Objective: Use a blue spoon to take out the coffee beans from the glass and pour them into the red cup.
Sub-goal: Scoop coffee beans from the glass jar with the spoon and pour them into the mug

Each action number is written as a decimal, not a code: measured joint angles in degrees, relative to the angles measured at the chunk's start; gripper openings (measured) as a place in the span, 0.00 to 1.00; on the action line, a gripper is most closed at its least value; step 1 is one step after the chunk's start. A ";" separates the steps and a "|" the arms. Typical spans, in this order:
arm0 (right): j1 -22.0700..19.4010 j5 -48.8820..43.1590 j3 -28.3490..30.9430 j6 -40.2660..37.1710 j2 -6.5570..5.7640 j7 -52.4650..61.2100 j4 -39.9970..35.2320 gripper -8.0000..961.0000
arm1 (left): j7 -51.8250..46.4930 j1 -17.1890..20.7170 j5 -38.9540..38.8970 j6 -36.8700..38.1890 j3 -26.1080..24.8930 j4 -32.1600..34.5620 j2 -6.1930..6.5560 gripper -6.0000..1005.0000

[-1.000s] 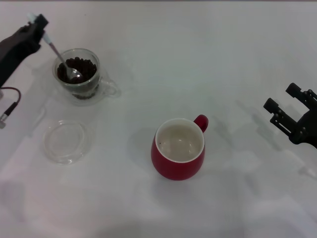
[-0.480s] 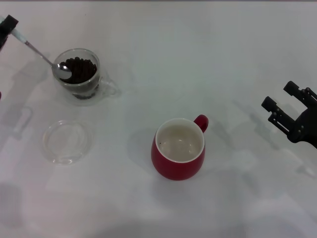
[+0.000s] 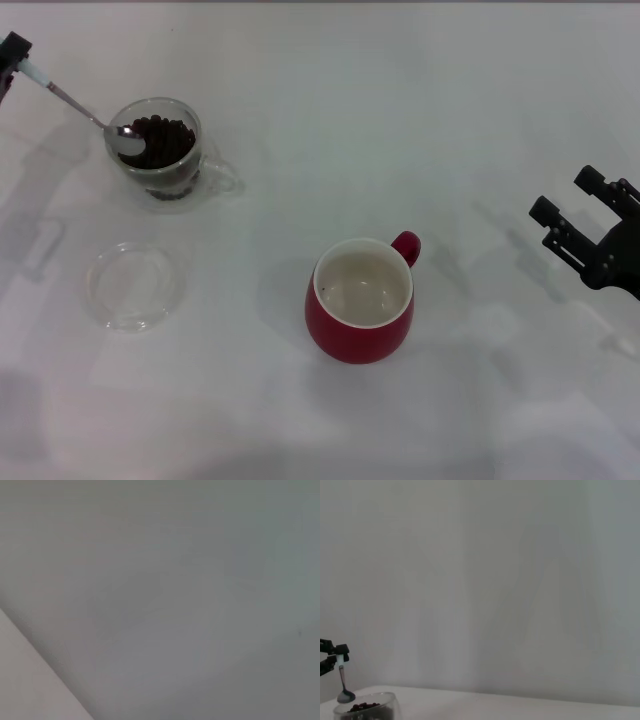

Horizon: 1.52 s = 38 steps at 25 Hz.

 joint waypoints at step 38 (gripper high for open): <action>0.49 0.71 1.32 4.05 0.00 0.00 -2.10 0.77 | 36.87 -10.21 11.19 -3.00 2.45 -1.20 -0.61 0.14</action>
